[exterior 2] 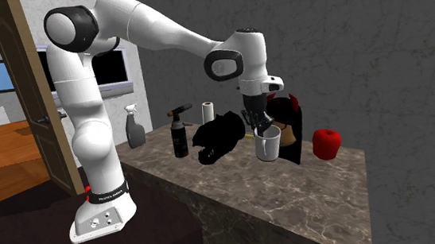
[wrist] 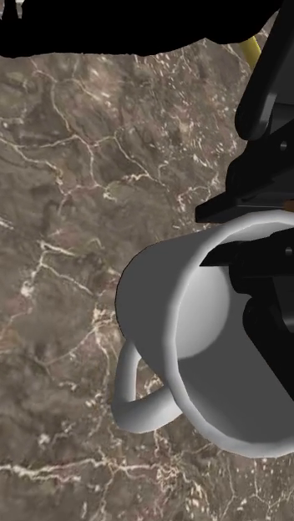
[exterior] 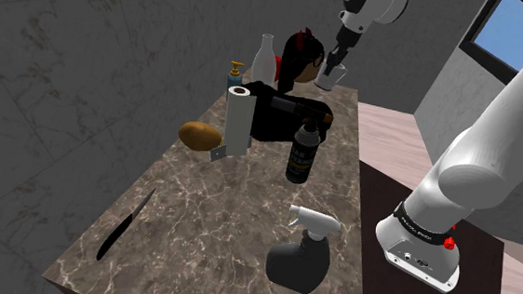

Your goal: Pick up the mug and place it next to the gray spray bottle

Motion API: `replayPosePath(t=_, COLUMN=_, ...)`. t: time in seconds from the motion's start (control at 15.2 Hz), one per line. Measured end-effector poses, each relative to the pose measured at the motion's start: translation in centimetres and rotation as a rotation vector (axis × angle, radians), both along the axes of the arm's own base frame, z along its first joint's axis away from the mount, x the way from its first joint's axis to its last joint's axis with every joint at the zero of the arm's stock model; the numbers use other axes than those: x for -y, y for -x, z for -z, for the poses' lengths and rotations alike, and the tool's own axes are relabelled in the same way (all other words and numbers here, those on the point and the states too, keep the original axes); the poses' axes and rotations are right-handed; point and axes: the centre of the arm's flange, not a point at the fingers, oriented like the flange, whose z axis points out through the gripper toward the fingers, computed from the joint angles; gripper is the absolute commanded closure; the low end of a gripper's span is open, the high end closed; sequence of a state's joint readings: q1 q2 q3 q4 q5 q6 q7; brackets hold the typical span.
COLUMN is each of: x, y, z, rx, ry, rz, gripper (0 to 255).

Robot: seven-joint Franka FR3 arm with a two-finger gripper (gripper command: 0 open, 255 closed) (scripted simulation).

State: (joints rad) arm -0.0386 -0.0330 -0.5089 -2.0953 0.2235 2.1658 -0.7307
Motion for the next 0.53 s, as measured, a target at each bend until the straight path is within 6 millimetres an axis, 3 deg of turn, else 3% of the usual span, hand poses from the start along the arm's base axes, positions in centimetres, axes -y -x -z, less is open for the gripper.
replayPosePath(t=0.53, x=0.2, y=0.0, z=-4.3, rx=0.0, ry=0.0, rz=0.0, gripper=255)
